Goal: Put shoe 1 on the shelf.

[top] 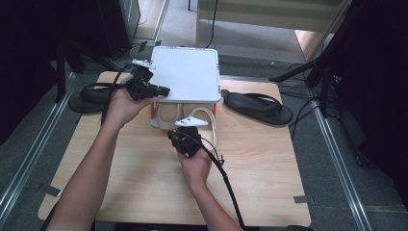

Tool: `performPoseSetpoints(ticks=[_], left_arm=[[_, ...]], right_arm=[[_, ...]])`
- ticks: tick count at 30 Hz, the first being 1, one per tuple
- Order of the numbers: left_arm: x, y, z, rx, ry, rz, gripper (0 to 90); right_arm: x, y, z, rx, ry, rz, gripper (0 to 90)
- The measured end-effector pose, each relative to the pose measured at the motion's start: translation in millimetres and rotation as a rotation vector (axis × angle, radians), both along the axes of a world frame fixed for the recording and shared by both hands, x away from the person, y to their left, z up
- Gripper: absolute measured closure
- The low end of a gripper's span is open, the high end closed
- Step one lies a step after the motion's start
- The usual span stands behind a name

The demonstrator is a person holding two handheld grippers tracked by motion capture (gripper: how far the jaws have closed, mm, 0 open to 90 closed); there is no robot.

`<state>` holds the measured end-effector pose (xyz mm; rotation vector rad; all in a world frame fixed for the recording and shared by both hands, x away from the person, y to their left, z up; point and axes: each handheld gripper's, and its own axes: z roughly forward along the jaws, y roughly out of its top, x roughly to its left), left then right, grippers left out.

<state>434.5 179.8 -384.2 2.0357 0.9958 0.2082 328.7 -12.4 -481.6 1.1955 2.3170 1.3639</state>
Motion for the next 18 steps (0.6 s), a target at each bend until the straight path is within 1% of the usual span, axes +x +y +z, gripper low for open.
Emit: performPoseSetpoints(ticks=[2, 4, 5, 7, 9, 10, 12, 13, 15, 16, 17, 18], left_arm=[[0.1, 0.1, -0.1, -0.001, -0.001, 0.001, 90.0], [0.4, 0.5, 0.1, 0.002, 0.002, -0.004, 90.0], [0.4, 0.5, 0.1, 0.002, 0.002, -0.004, 90.0], [0.0, 0.2, 0.3, 0.003, 0.001, 0.000, 90.0], [0.3, 0.5, 0.2, -0.001, 0.001, 0.002, 90.0], [0.7, 1.1, -0.2, -0.008, 0.005, 0.001, 90.0], [0.8, 1.3, -0.2, -0.007, 0.003, 0.002, 90.0], [0.7, 1.3, -0.2, -0.007, 0.003, 0.001, 90.0], [0.7, 1.1, -0.4, -0.008, 0.004, 0.000, 90.0], [0.7, 0.9, -0.3, -0.007, 0.004, 0.000, 90.0], [0.6, 0.9, -0.2, -0.006, 0.004, 0.000, 90.0], [0.6, 0.9, -0.2, -0.006, 0.004, 0.000, 90.0]], right_arm=[[-6.3, -10.1, -0.4, 0.017, 0.013, 0.010, 90.0], [-10.6, -19.6, -2.5, 0.023, 0.037, 0.010, 90.0], [-10.6, -19.6, -2.5, 0.023, 0.037, 0.010, 90.0], [-14.4, -28.6, -4.8, 0.017, 0.046, 0.005, 90.0], [-18.6, -37.4, -6.4, 0.021, 0.049, 0.007, 90.0], [-23.8, -47.3, -7.8, 0.019, 0.052, 0.009, 90.0], [-27.4, -55.5, -8.9, 0.010, 0.050, 0.004, 90.0], [-27.4, -55.5, -8.9, 0.010, 0.050, 0.004, 90.0], [-30.2, -66.6, -10.9, 0.009, 0.052, -0.005, 90.0], [-30.9, -75.9, -13.0, 0.019, 0.072, -0.024, 90.0], [-31.0, -78.7, -13.6, 0.022, 0.077, -0.028, 90.0], [-31.4, -81.8, -14.1, 0.015, 0.077, -0.032, 90.0]])
